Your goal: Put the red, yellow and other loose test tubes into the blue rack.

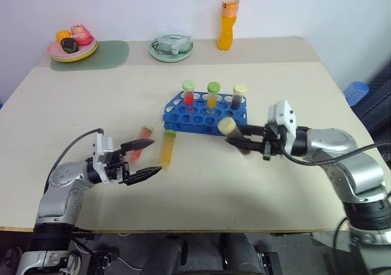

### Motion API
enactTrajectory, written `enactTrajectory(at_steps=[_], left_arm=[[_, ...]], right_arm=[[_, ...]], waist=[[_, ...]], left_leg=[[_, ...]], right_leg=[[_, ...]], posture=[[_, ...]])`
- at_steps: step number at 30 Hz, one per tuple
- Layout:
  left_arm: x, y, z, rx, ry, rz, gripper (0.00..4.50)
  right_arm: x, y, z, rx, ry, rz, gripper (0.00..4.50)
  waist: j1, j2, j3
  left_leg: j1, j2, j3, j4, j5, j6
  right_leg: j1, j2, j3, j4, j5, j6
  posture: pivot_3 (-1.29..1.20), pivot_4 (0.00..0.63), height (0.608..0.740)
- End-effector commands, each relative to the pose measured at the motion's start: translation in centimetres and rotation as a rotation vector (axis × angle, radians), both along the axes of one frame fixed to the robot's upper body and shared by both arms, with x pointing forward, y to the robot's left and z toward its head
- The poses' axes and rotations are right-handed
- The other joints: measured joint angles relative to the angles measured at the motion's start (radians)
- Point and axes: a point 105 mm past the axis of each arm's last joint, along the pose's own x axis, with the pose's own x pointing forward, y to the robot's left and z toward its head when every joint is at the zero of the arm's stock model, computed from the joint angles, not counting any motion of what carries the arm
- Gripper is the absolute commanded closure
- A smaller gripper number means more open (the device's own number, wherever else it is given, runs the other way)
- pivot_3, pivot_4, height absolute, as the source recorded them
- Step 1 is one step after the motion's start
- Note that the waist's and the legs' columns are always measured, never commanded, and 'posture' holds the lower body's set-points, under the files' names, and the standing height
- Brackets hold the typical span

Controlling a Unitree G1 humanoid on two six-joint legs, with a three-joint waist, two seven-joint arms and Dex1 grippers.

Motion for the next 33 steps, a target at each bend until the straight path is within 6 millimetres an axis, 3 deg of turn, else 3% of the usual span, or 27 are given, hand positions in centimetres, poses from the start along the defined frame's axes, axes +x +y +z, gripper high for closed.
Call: enactTrajectory(at_steps=[1, 6, 13, 22, 33], left_arm=[[0.0, -0.1, 0.6, -0.017, -0.021, -0.01, 0.0], [0.1, 0.0, 0.8, -0.026, -0.022, -0.004, 0.0], [0.3, -0.2, 1.1, -0.047, -0.034, 0.012, 0.0], [0.5, -0.2, 1.5, -0.072, -0.049, 0.043, 0.0], [0.5, 0.1, 1.8, -0.078, -0.054, 0.058, 0.0]], right_arm=[[0.9, 0.5, 3.0, 0.219, -0.162, -0.067, 3.69], [3.3, 0.9, 2.5, 0.292, -0.275, -0.289, 3.69], [6.8, -1.0, -2.3, 0.306, -0.283, -0.597, 3.69], [7.8, -0.9, -6.0, 0.33, -0.221, -0.667, 3.69], [7.5, -1.4, -7.2, 0.32, -0.214, -0.685, 3.69]], waist=[[0.0, 0.0, 0.0], [-0.002, 0.0, 0.0], [-0.009, 0.001, 0.0], [-0.016, 0.002, 0.0], [-0.016, 0.002, 0.0]], left_leg=[[0.0, 0.0, 0.0, 0.0, 0.0, 0.0], [0.0, -0.001, -0.001, 0.0, 0.0, 0.0], [0.001, -0.001, 0.0, 0.0, 0.0, 0.0], [0.001, 0.0, 0.0, -0.001, 0.0, -0.001], [0.002, 0.0, 0.0, -0.001, 0.0, -0.001]], right_leg=[[0.0, 0.0, 0.0, 0.0, 0.0, 0.0], [0.0, 0.0, 0.0, 0.001, 0.0, 0.0], [-0.002, 0.002, -0.001, 0.003, 0.0, 0.0], [-0.002, 0.004, 0.0, 0.003, 0.0, 0.0], [-0.001, 0.004, 0.0, 0.003, 0.0, 0.0]], posture=[[0.0, 0.15, 0.74], [0.0, 0.15, 0.74], [0.0, 0.15, 0.74], [0.0, 0.15, 0.74], [0.0, 0.15, 0.74]])
